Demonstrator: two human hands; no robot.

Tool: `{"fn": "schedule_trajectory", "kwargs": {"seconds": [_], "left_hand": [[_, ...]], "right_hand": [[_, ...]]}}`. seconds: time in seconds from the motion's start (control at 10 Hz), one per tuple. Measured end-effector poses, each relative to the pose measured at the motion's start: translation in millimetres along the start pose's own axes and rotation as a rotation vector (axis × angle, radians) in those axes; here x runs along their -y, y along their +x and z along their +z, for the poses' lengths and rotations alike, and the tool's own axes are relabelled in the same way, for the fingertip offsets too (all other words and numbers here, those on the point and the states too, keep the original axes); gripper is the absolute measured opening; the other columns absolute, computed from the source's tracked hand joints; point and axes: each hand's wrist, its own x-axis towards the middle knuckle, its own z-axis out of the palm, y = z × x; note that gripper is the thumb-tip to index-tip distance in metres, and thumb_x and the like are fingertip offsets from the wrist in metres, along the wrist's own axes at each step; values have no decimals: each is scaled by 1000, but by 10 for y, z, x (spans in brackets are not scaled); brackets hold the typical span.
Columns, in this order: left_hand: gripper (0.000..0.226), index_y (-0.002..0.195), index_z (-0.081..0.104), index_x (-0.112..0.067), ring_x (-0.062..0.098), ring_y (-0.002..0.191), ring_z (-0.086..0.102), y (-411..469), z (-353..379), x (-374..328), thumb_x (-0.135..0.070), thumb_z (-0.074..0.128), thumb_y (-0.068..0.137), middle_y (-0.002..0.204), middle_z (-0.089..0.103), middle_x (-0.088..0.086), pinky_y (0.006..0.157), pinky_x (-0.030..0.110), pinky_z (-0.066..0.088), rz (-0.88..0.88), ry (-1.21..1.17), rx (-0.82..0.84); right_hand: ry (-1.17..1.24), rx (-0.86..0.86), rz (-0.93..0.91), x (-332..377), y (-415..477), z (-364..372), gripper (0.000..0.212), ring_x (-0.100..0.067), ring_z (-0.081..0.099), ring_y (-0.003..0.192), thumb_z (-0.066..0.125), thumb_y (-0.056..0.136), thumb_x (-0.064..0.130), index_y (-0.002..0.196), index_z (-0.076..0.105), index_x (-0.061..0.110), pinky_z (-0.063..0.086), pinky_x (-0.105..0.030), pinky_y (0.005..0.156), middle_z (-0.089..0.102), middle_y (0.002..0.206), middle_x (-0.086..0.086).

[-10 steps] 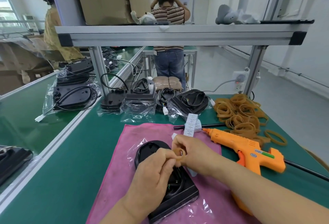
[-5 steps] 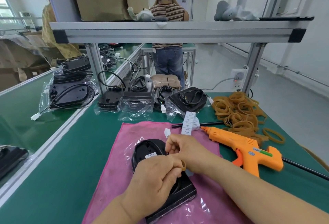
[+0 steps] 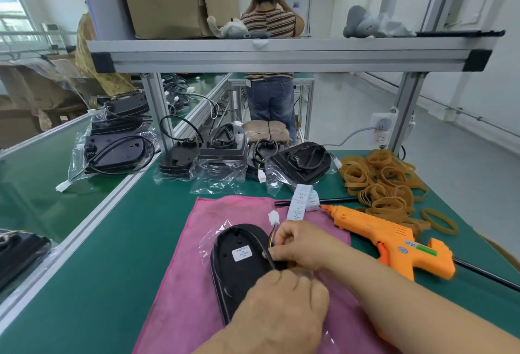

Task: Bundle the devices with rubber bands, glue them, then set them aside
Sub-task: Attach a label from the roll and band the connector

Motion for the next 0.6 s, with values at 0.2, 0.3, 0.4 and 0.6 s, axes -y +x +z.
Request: {"fn": "schedule_trajectory", "kwargs": {"seconds": [0.2, 0.3, 0.4, 0.6], "left_hand": [[28, 88, 43, -18, 9, 80, 63, -281, 65, -33, -9, 20, 101, 77, 73, -11, 76, 20, 49, -8, -13, 147], [42, 111, 58, -1, 11, 103, 51, -450, 48, 74, -7, 18, 101, 114, 71, 9, 112, 16, 5, -54, -77, 17], [50, 88, 68, 20, 33, 85, 68, -588, 101, 144, 9, 20, 95, 97, 65, 37, 98, 27, 50, -451, -1367, 145], [32, 120, 65, -30, 12, 114, 65, -466, 157, 377, -13, 48, 100, 119, 71, -7, 97, 17, 45, -265, -923, -470]], "right_hand": [[-157, -81, 8, 70, -65, -7, 26, -11, 56, 54, 66, 93, 25, 72, 53, 16, 49, -23, 57, 58, 64, 0], [-475, -200, -134, 190, -56, 62, 26, -20, 56, 78, 56, 97, 33, 74, 55, 19, 47, -33, 74, 62, 78, 0], [-474, -211, -199, 312, 5, 126, 33, -24, 54, 77, 47, 100, 34, 71, 51, 19, 38, -32, 68, 56, 74, -1], [-426, -240, -235, 263, 58, 329, 19, -18, 51, 85, 67, 85, 33, 92, 55, 20, 37, -30, 73, 51, 88, 5]]}}
